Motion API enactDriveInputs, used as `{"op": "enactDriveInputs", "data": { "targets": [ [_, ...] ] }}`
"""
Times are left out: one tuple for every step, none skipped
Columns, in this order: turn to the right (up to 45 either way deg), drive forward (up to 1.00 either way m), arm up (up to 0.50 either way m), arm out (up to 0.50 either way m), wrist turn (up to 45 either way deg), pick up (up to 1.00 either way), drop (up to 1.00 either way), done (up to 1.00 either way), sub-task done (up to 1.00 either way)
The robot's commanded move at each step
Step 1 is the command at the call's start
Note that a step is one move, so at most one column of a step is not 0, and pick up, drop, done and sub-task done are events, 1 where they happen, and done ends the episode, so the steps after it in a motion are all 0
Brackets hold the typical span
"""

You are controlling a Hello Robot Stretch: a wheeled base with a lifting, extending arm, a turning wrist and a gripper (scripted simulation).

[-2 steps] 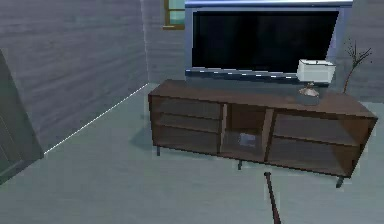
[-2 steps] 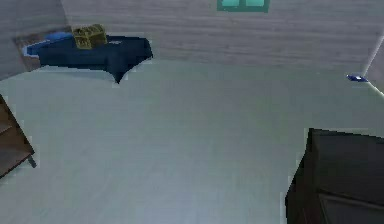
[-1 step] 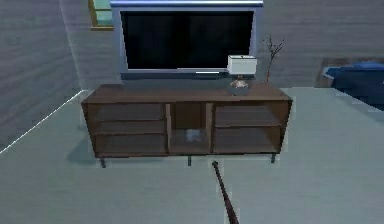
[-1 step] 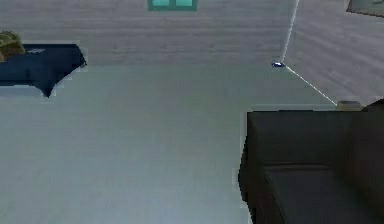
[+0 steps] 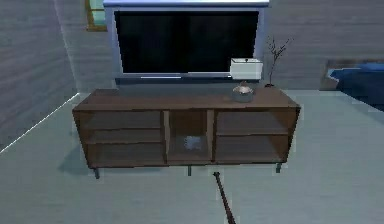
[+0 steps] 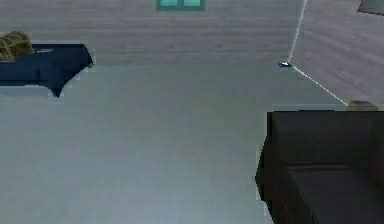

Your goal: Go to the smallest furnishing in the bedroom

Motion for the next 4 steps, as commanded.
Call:
{"op": "enactDriveInputs", "data": {
  "targets": [
    [45.0, 0.00, 0.00, 0.00, 0.0, 0.00, 0.00, 0.00, 0.00],
    [39.0, 0.00, 0.00, 0.00, 0.0, 0.00, 0.00, 0.00, 0.00],
    [0.0, 0.15, 0.00, 0.00, 0.0, 0.00, 0.00, 0.00, 0.00],
    [45.0, 0.00, 0.00, 0.00, 0.0, 0.00, 0.00, 0.00, 0.00]
  ]
}}
